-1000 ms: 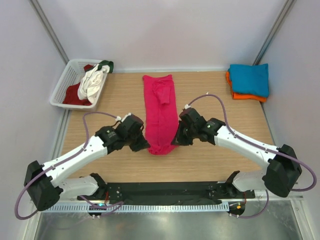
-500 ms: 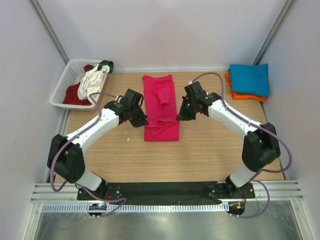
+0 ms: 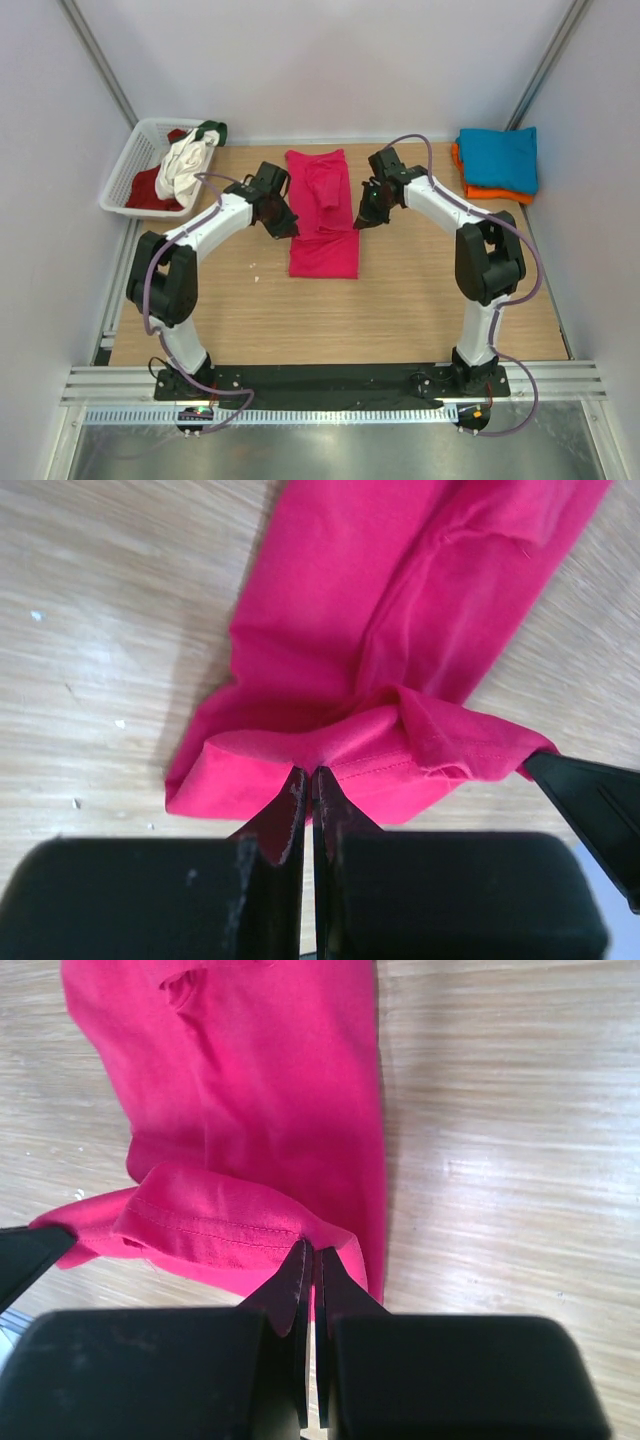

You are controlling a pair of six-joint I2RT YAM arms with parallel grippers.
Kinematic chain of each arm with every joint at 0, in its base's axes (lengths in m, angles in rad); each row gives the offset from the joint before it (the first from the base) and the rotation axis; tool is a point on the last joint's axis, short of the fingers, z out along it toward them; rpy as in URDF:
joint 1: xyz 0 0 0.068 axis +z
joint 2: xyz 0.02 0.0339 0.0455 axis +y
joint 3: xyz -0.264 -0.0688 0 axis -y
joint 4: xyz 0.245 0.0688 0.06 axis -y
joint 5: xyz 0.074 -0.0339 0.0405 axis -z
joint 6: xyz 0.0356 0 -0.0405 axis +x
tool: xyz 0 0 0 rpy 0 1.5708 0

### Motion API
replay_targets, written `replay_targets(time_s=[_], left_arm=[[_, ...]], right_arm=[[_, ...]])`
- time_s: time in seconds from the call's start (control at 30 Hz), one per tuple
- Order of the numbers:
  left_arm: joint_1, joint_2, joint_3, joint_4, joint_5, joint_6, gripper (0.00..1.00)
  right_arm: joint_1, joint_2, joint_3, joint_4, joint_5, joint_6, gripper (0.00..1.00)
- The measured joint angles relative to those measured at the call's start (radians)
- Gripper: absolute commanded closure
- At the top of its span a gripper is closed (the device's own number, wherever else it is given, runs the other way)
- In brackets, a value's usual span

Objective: Fold and stack the t-shirts
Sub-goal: Fold the tshirt

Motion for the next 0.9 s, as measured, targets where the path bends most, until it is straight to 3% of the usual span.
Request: replay_targets(time_s=[0.9], left_arm=[[0.087,0.243,0.156,0.007,0.039,0.046,1.00]], right_arm=[[-0.037,0.266,0.246,-0.067,-0.045,-0.078,0.99]])
